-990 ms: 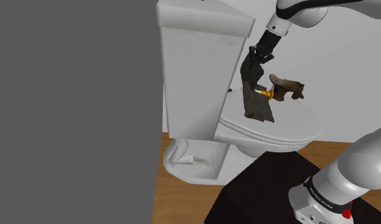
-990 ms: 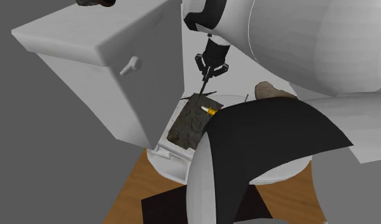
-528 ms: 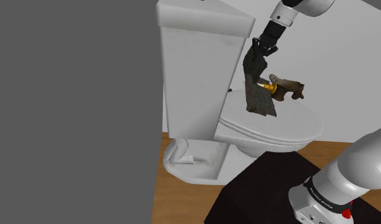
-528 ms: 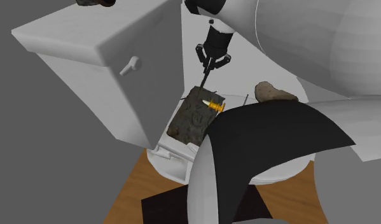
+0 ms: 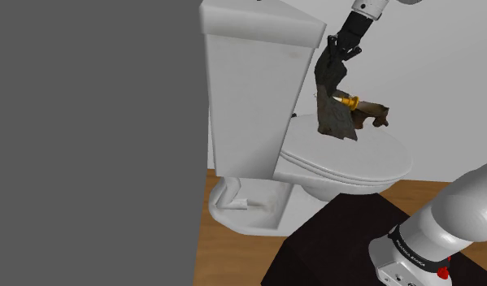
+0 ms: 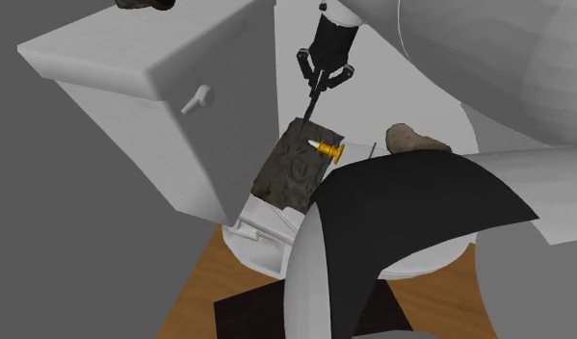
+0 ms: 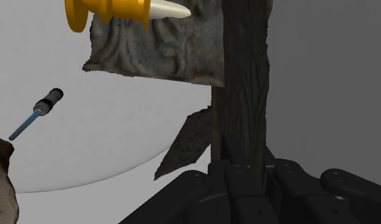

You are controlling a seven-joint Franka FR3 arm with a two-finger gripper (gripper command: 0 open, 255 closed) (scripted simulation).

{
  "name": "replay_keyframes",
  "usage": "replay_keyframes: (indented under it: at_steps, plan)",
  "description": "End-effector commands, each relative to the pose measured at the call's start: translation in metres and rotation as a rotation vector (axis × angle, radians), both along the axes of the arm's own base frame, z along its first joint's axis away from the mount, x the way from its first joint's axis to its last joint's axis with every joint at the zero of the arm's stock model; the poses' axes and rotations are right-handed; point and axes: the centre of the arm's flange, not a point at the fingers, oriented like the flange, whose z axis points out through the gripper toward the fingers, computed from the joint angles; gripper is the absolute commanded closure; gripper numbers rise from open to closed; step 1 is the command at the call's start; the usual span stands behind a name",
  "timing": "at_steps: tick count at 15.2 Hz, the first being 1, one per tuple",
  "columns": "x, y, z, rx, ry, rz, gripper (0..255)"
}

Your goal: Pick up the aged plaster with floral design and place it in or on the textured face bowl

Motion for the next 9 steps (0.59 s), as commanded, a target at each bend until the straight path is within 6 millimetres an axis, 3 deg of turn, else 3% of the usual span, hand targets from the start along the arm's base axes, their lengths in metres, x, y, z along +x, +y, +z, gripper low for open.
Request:
replay_keyframes:
  at_steps: [1,9]
  plan:
    - [0.001,0.0,0.007,0.0,0.0,0.0,255]
    - [-0.026,-0.102,0.017,0.0,0.0,0.0,255]
